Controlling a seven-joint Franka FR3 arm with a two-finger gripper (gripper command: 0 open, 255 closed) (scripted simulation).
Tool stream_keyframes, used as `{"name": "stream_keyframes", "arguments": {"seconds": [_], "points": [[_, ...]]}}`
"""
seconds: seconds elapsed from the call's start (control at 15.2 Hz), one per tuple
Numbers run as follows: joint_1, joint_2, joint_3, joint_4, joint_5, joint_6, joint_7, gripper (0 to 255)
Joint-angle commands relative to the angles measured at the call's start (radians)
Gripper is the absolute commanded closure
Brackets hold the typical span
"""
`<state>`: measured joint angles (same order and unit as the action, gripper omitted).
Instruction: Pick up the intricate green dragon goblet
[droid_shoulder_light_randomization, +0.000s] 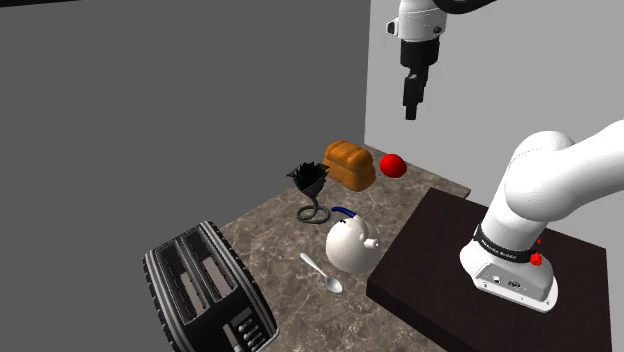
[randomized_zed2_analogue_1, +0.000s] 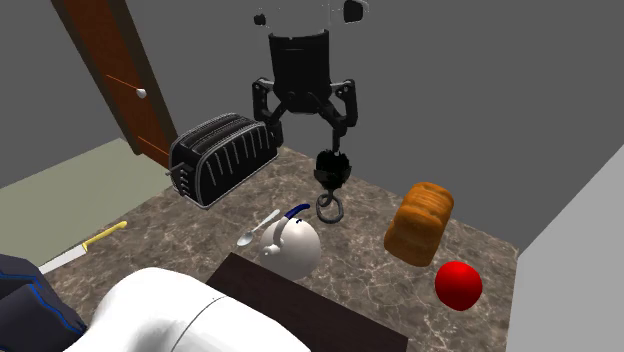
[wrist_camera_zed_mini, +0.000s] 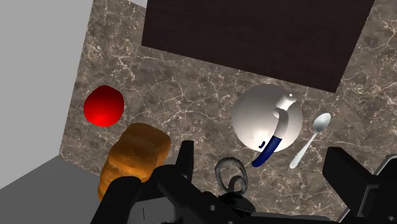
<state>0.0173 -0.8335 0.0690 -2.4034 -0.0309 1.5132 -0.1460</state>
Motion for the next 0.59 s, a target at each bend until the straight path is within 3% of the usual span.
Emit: {"name": "stream_keyframes", "arguments": {"seconds": [0.0, 0.53], "points": [[0.0, 0.0, 0.0, 0.0, 0.0, 0.0, 0.0, 0], [0.006, 0.298, 0.033, 0.051, 0.027, 0.201, 0.029, 0]]}}
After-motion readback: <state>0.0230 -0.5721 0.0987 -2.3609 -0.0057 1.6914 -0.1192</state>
